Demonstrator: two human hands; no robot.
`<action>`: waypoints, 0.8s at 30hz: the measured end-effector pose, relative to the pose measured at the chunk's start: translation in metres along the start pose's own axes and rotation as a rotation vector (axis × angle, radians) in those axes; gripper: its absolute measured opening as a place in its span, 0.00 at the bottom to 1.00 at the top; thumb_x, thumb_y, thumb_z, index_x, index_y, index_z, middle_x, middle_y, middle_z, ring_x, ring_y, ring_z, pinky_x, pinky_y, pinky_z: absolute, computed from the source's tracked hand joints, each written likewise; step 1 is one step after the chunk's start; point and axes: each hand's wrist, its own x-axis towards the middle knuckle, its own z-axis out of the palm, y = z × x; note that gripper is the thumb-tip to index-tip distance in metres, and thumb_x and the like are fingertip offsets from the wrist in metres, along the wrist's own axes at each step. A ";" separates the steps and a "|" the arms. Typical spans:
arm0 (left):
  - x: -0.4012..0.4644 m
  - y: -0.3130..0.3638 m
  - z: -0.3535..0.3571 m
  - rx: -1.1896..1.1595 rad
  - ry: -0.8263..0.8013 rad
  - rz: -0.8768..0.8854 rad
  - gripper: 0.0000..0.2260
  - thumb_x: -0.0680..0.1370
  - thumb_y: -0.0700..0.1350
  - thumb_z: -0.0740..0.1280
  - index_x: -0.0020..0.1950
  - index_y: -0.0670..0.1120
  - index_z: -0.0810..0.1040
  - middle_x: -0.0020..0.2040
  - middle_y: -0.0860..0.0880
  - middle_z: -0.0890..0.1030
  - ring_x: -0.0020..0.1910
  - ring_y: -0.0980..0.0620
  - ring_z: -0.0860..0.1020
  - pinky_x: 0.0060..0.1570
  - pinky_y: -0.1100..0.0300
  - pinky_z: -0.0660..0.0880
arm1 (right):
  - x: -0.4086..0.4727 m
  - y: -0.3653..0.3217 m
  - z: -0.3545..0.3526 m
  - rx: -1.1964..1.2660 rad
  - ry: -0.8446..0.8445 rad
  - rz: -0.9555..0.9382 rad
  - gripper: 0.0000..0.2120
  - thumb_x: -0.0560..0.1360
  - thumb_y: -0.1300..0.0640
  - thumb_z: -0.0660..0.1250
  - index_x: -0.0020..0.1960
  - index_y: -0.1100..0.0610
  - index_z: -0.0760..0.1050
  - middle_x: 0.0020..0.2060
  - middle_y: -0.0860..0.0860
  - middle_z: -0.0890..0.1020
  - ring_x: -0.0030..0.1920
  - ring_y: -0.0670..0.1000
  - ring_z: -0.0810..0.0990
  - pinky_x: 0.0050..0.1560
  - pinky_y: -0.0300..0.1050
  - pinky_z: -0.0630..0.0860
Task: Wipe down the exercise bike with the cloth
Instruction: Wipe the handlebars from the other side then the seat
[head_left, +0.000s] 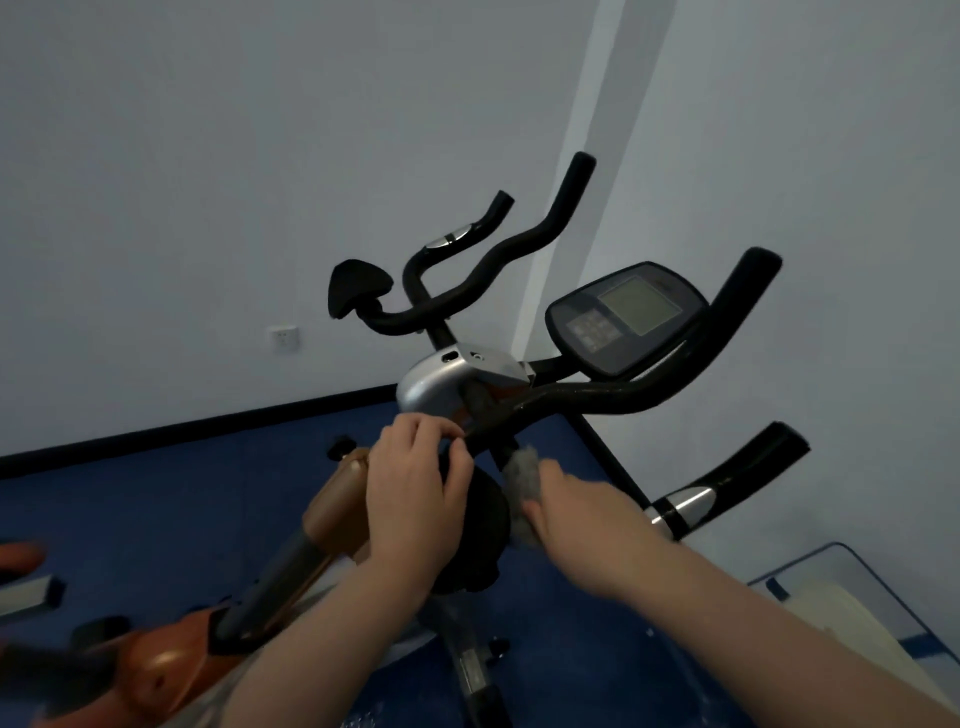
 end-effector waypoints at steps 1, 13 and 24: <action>0.001 -0.001 0.000 -0.005 -0.004 0.001 0.02 0.77 0.45 0.63 0.46 0.51 0.75 0.46 0.56 0.72 0.44 0.58 0.68 0.47 0.62 0.67 | -0.004 0.002 0.002 -0.031 0.014 -0.012 0.15 0.83 0.48 0.51 0.62 0.57 0.62 0.55 0.56 0.77 0.51 0.58 0.78 0.40 0.45 0.62; 0.003 -0.006 0.003 -0.029 -0.026 0.029 0.03 0.77 0.44 0.63 0.45 0.51 0.75 0.45 0.57 0.71 0.44 0.61 0.67 0.44 0.68 0.63 | -0.004 -0.008 0.014 -0.010 0.175 0.047 0.20 0.83 0.46 0.50 0.69 0.56 0.59 0.60 0.54 0.75 0.53 0.57 0.78 0.41 0.46 0.62; 0.001 -0.005 -0.002 0.009 -0.070 0.150 0.05 0.76 0.40 0.65 0.48 0.50 0.77 0.48 0.53 0.74 0.45 0.58 0.68 0.47 0.60 0.64 | -0.018 -0.014 0.027 -0.184 0.417 0.016 0.23 0.82 0.46 0.53 0.71 0.58 0.64 0.53 0.53 0.78 0.45 0.54 0.79 0.38 0.46 0.66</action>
